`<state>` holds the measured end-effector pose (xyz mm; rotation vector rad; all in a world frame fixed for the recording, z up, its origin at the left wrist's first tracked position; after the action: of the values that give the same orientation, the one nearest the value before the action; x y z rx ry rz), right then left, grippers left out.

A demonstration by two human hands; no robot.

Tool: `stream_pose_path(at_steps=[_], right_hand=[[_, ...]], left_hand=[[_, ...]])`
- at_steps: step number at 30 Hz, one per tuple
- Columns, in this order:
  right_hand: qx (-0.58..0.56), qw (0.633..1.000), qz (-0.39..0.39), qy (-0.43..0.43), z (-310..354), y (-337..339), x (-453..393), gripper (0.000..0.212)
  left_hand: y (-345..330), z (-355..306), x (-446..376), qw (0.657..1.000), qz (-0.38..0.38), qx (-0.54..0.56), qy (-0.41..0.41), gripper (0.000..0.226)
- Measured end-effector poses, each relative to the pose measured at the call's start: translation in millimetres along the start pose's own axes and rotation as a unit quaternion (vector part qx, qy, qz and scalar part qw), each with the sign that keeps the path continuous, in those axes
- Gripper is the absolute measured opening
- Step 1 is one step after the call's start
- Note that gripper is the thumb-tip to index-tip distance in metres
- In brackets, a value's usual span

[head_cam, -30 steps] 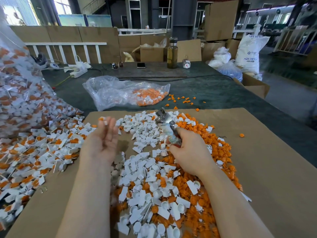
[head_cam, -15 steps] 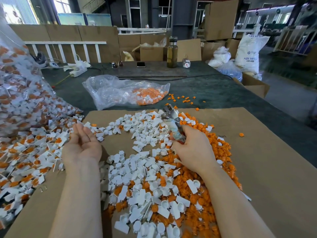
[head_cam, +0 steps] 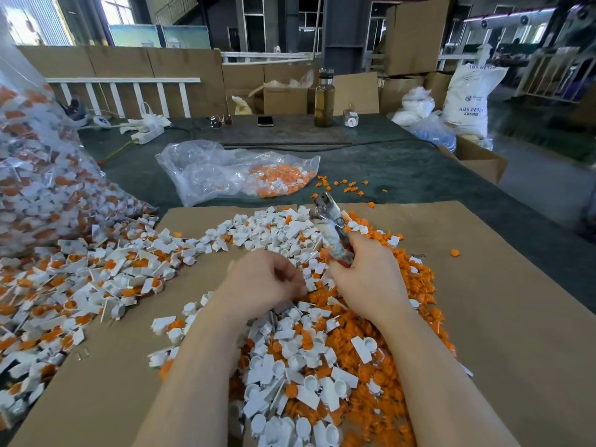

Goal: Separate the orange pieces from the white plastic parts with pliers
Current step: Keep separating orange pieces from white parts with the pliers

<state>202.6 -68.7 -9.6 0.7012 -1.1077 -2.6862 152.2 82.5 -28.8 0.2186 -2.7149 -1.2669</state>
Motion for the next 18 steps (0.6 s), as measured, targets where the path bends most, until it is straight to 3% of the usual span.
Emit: stream_pose_path(at_steps=[4,12,15,18], right_hand=[[0.007,1.000,0.004,-0.002,-0.3,-0.8,-0.3,0.019],[0.023,1.000,0.008,-0.001,-2.8,-4.6,-0.7,0.010],[0.011,1.000,0.010,0.001,-3.1,-6.0,-1.1,0.007],[-0.009,1.000,0.021,0.002,-2.9,-6.7,-1.3,0.004]], left_hand=[[-0.8,1.2,-0.5,0.997,0.015,-0.073,0.002,0.014],[-7.6,3.2,-5.0,0.995,0.014,-0.098,0.006,0.008],[-12.0,4.3,-6.2,0.998,0.025,-0.060,0.000,0.007],[-6.9,4.4,-6.8,0.998,0.005,0.061,-0.012,0.010]])
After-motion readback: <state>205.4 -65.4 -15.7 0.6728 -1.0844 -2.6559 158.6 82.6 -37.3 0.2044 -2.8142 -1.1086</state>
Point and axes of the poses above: each hand's wrist, its own x-axis away from the middle knuckle, its own y-axis out of the back of the hand, z = x × y, the point moved 9 cm from there along -x, towards the middle knuckle, and after that the axes turned 2 degrees about -x, right-handed, at the moved point
